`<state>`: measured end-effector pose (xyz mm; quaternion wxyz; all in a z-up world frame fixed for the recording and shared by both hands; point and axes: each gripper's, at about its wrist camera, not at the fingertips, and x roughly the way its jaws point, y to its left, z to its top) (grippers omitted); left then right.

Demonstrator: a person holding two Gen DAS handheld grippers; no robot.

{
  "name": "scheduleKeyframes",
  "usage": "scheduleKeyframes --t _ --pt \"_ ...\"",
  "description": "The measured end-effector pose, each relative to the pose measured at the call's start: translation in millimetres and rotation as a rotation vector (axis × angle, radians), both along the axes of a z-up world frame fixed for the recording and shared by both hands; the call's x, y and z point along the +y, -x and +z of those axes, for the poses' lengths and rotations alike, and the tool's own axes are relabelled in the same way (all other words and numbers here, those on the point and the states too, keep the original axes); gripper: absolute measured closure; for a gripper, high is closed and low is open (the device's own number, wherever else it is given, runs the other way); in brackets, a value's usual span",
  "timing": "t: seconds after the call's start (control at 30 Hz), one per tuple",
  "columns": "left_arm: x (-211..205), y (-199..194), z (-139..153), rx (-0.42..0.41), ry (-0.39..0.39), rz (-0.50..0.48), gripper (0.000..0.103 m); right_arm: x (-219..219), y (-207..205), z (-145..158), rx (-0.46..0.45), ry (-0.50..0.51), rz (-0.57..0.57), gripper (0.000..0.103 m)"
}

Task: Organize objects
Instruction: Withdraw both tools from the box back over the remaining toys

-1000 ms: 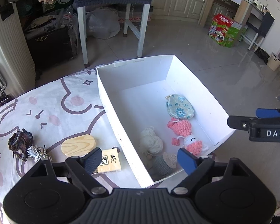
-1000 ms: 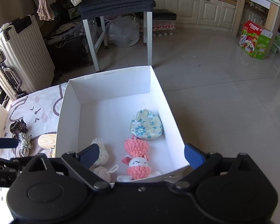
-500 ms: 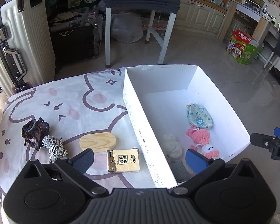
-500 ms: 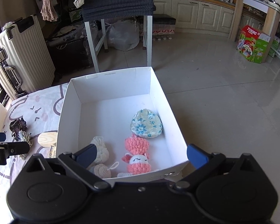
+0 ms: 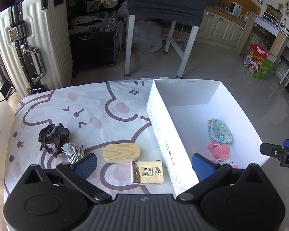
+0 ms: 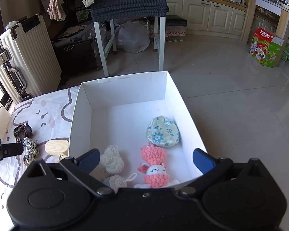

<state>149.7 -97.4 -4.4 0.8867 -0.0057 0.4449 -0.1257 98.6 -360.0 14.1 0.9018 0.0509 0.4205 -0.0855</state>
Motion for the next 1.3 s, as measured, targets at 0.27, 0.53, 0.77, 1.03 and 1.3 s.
scheduleKeyframes --t 0.27,0.53,0.77,1.03,1.3 --pt "50 -3 1 -0.004 -0.008 0.095 0.0 35 -21 0 -0.01 0.003 0.049 0.0" --pt "92 -1 1 -0.007 -0.013 0.175 0.0 73 -39 -1 -0.017 -0.022 0.112 0.0" --pt "116 2 -3 0.004 -0.029 0.23 0.0 104 -50 -3 -0.013 -0.018 0.175 0.0" --pt "126 1 -6 0.0 -0.038 0.25 0.0 124 -59 -6 -0.011 -0.026 0.2 0.0" --pt "126 -8 -13 0.004 -0.051 0.258 0.002 144 -67 -11 0.011 -0.044 0.205 0.014"
